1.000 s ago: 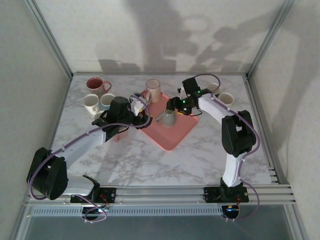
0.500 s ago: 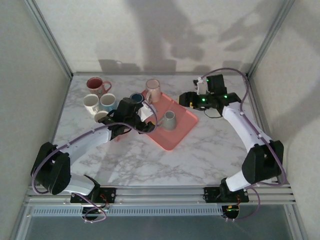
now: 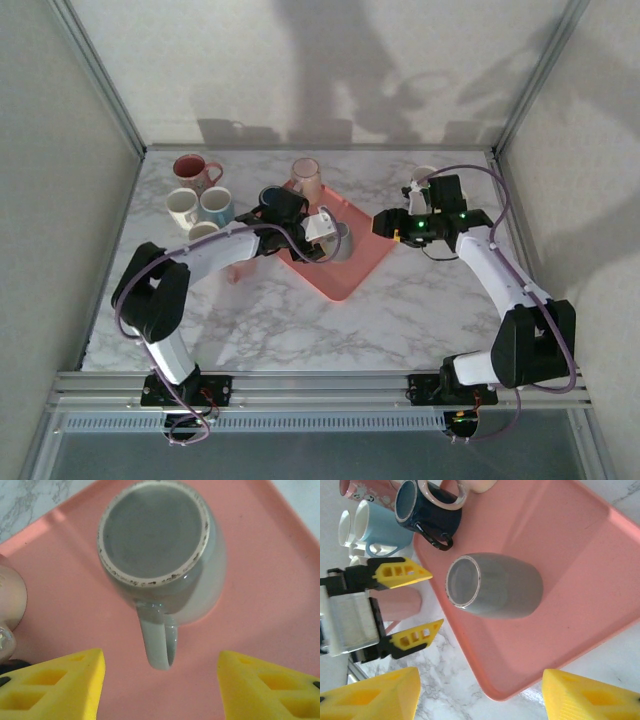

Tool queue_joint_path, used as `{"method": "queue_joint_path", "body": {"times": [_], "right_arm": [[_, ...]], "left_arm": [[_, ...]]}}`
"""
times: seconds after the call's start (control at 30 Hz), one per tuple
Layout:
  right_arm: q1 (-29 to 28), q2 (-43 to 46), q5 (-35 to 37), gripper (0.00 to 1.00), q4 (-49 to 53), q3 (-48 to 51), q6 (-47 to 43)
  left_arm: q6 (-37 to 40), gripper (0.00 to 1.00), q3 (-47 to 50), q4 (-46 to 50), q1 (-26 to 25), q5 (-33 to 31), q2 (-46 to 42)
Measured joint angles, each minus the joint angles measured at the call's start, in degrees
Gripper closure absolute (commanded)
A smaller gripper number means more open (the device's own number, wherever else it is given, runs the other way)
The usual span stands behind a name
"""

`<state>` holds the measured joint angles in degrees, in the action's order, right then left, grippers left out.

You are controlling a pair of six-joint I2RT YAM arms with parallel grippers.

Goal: Turn the mug right side up

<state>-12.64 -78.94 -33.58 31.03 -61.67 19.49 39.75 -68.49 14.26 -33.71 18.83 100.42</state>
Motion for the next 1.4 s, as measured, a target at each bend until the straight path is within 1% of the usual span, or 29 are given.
{"method": "queue_joint_path", "body": {"times": [0.17,0.4,0.6,0.97,1.17,1.23,1.27,1.4], "right_arm": [[0.13,0.11,-0.79,0.34,-0.50,0.96,0.04],[0.81,0.48,-1.33,0.34,-1.38,2.29,0.44],[1.40,0.96,-2.54,0.34,-1.68,2.93,0.44],[2.67,0.98,-3.78,0.35,-1.66,3.96,0.50],[3.10,1.66,-4.04,0.35,-1.92,4.04,0.66],[3.30,1.84,-4.15,0.35,-2.23,4.17,0.66],[3.43,1.90,-4.20,0.35,-2.40,4.35,0.66],[4.13,2.01,-4.20,0.35,-2.58,5.46,0.66]], "left_arm": [[2.38,0.41,-2.23,1.22,0.00,-1.14,2.97],[3.63,0.42,-3.74,1.40,0.00,-2.16,6.19],[4.02,0.50,-5.97,1.40,0.00,-2.19,8.52],[4.24,0.59,-7.28,1.88,0.00,-1.95,10.16],[4.22,0.67,-7.30,2.12,0.00,-1.25,10.34],[4.20,0.71,-7.76,2.45,0.00,-0.66,10.67],[4.20,0.74,-8.04,2.49,0.00,-0.44,10.88],[3.15,0.93,-8.94,2.69,0.02,1.03,11.30]]}}
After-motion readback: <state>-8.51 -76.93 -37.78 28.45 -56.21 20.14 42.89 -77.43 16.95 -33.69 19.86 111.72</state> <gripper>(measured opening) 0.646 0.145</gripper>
